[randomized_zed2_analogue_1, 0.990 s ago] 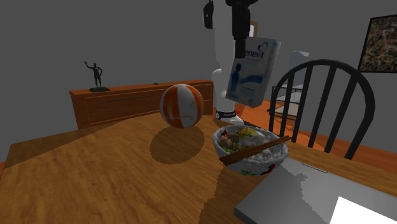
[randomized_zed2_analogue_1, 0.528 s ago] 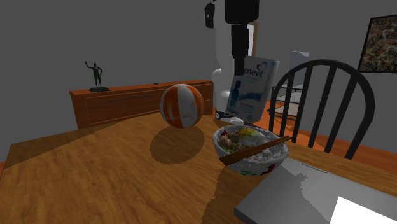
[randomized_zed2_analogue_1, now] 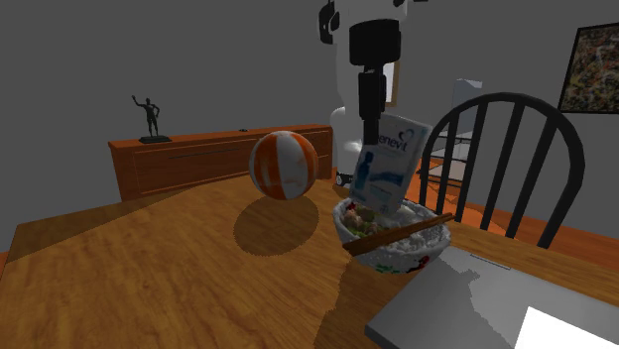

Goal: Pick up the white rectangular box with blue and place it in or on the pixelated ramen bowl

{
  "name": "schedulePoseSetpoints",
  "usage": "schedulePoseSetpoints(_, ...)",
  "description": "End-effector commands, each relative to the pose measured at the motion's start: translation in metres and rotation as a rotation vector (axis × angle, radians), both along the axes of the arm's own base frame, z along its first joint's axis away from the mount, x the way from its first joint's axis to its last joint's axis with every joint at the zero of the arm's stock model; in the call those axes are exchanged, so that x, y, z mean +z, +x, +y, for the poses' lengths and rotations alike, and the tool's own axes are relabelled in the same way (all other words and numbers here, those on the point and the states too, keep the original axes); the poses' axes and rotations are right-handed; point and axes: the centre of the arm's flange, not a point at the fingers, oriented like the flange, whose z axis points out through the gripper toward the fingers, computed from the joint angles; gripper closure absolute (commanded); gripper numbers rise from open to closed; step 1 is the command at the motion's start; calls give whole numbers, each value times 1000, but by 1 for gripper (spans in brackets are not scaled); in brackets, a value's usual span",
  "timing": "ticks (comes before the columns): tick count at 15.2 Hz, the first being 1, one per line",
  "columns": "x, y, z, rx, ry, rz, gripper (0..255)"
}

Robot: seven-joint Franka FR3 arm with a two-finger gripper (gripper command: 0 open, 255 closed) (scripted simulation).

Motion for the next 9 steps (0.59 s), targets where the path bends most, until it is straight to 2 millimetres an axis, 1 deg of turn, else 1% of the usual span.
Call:
schedulePoseSetpoints(1,-5,0,0,1,0,1,255)
schedulePoseSetpoints(8,-5,0,0,1,0,1,255)
schedulePoseSetpoints(9,-5,0,0,1,0,1,0)
